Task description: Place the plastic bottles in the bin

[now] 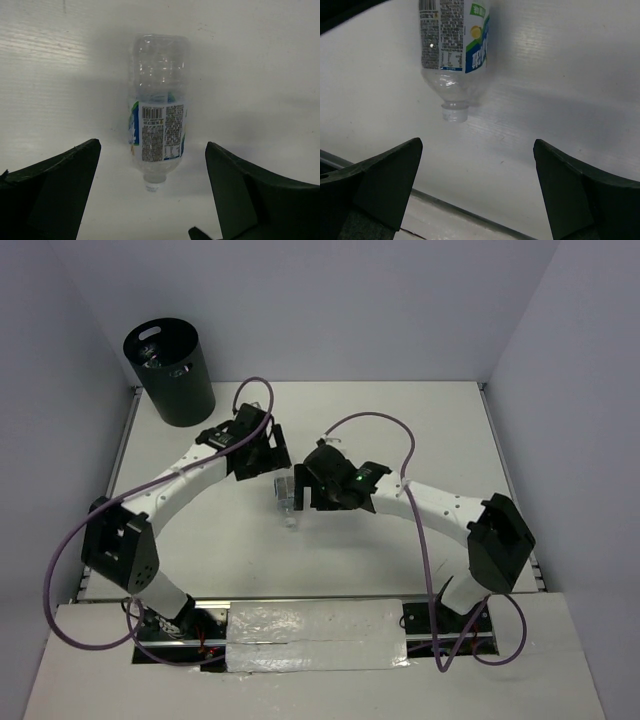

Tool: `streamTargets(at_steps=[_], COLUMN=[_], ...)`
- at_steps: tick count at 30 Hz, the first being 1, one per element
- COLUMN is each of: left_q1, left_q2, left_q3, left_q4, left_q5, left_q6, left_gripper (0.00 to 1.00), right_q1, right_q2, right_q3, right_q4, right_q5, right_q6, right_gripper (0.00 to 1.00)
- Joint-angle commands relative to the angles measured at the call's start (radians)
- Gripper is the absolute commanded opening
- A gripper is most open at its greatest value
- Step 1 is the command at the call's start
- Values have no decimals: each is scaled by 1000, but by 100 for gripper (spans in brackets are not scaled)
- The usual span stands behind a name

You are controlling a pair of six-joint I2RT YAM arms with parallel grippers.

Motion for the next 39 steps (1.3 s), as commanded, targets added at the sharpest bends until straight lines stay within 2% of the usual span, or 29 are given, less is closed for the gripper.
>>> streamTargets(at_steps=[1, 11, 14, 16, 17, 18, 22, 28, 30, 31, 33, 34, 39], left_q1=[-4, -31, -40, -42, -42, -42, -21, 64, 82, 113, 156, 214, 381], left_q2=[105, 323, 352, 342, 326, 316, 291, 250, 219, 201, 136, 121, 101], left_q3=[51, 154, 177, 186, 196, 202, 292, 618, 653, 656, 619, 605, 622], left_q4=[2, 15, -4, -10, -11, -8, -33, -113, -68, 29, 161, 282, 557], left_q5=[77, 39, 12, -18, -32, -49, -124, -217, -230, -230, -216, -204, -64], left_q6=[26, 12, 18, 35, 65, 93, 254, 498, 573, 648, 701, 713, 661], left_gripper=[99, 98, 88, 67, 54, 50, 43, 45, 46, 46, 49, 50, 48], right_q1=[3, 3, 3, 3, 3, 3, 3, 3, 3, 3, 3, 3, 1], right_q2=[-69, -257, -308, -333, -337, -342, -337, -345, -350, -351, -353, -351, -357], right_q3=[-14, -199, -222, -226, -223, -219, -169, -111, -101, -100, -91, -89, -97], right_q4=[72, -1, -30, -55, -69, -75, -106, -135, -135, -133, -143, -144, -139], right_q5=[9, 64, 85, 98, 111, 116, 145, 193, 197, 207, 220, 230, 245], right_q6=[35, 72, 84, 84, 82, 81, 61, 38, 35, 33, 38, 39, 32], right_gripper=[100, 100, 100, 100, 100, 100, 100, 100, 100, 100, 100, 100, 100])
